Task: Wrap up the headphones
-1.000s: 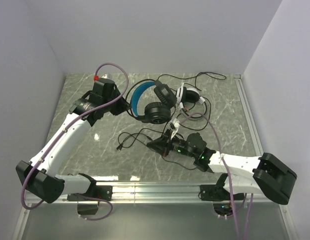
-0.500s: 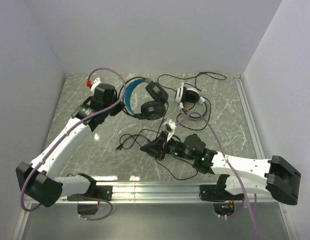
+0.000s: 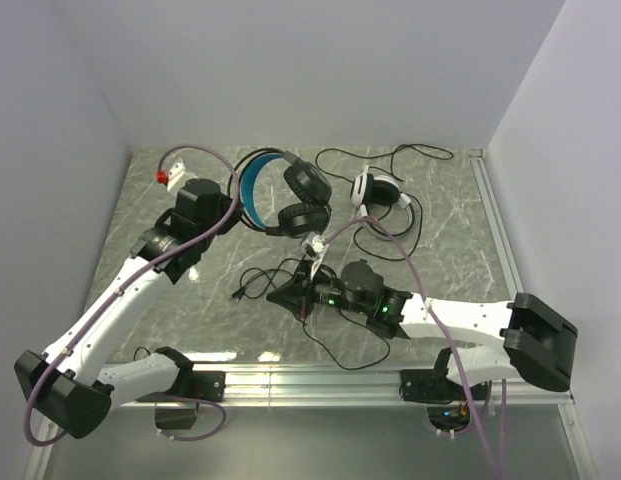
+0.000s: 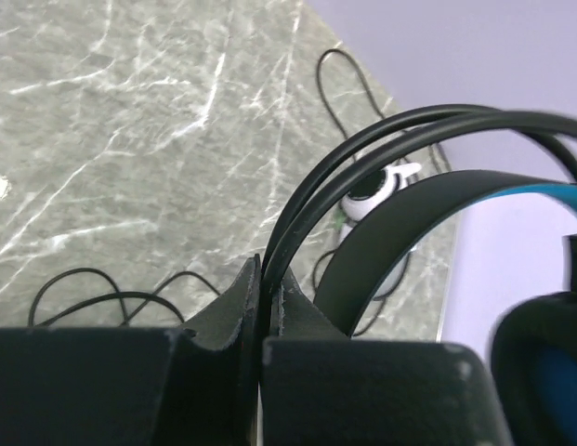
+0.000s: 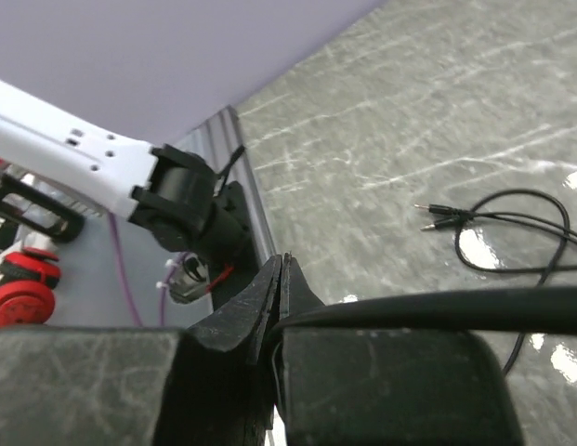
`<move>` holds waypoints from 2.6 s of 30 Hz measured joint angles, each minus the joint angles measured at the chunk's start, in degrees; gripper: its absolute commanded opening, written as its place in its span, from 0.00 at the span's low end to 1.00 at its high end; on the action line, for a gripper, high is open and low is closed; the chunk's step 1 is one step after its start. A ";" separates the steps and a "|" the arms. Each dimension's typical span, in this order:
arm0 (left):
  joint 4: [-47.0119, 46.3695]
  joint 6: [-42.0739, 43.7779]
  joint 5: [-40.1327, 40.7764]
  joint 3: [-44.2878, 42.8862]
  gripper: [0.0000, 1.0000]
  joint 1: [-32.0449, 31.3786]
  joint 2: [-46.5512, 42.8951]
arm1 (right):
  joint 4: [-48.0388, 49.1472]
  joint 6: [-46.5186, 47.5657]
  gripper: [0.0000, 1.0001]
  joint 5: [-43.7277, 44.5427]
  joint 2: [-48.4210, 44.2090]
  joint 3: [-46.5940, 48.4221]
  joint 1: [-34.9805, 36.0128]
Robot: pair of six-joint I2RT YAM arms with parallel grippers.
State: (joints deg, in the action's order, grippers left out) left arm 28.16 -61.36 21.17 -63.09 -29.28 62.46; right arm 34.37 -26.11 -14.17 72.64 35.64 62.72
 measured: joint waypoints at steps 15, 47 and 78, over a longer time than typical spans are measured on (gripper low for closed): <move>5.53 -0.83 -16.02 -6.86 0.00 6.23 -1.66 | 13.46 -1.36 0.00 8.61 0.39 -9.40 0.17; 7.54 2.34 -43.58 -9.53 0.00 10.19 -9.18 | 23.02 -9.92 0.08 -2.86 7.50 -11.08 -22.12; 16.72 25.20 -38.45 -6.03 0.00 5.95 -6.51 | -14.95 8.39 0.06 -15.04 6.40 25.29 -37.59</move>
State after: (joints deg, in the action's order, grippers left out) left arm 44.88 -36.16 -17.28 -69.12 -23.33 55.94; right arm 19.42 -17.72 -29.21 79.05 60.93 25.12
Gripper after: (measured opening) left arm 0.047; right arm 0.051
